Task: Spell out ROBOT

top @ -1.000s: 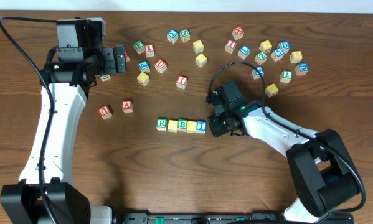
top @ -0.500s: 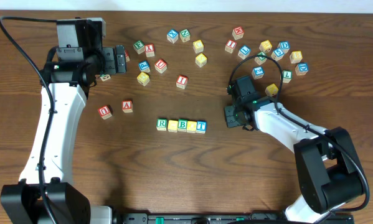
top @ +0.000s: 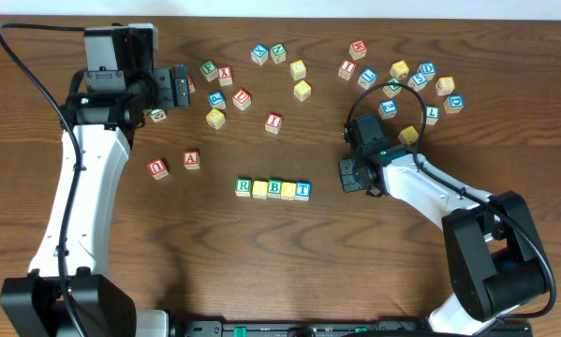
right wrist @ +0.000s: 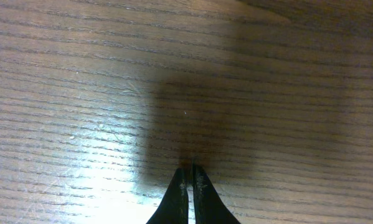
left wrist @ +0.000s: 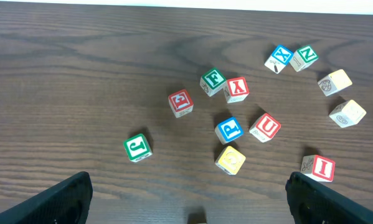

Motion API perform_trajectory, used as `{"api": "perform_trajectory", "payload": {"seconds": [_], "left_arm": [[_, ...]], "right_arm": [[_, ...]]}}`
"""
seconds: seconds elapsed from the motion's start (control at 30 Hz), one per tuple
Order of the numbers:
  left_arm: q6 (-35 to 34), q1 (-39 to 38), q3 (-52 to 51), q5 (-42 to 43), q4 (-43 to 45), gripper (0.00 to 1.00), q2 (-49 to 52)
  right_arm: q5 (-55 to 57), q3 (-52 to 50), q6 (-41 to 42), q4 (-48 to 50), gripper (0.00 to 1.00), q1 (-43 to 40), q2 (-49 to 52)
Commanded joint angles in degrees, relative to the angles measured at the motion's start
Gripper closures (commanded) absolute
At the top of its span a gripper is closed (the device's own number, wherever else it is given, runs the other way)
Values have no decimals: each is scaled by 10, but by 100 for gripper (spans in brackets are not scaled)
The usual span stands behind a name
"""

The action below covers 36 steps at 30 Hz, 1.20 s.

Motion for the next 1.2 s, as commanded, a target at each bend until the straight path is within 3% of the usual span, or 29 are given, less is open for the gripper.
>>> {"api": "perform_trajectory", "payload": {"seconds": [0.0, 0.17, 0.27, 0.6, 0.73, 0.87, 1.03, 1.17], "left_arm": [[3, 1, 7, 7, 1, 2, -9], [-3, 1, 3, 8, -6, 2, 1], [-3, 1, -7, 8, -10, 26, 14], [-16, -33, -31, 14, -102, 27, 115], [-16, -68, -41, 64, -113, 27, 141], [-33, -111, -53, 62, -115, 27, 142], [-50, -146, -53, 21, -121, 42, 142], [-53, -154, -53, 11, -142, 44, 142]], "right_arm": [[8, 5, 8, -3, 99, -5, 4], [-7, 5, 8, 3, 99, -5, 4], [-14, 5, 8, 8, 99, -4, 4], [-24, 5, 9, 23, 99, -4, 4], [-26, 5, 9, 26, 99, -4, 4], [-26, 5, 8, 26, 99, -4, 4], [-26, 5, 8, 26, 99, -5, 4], [-26, 5, 8, 26, 99, -4, 4]]}}
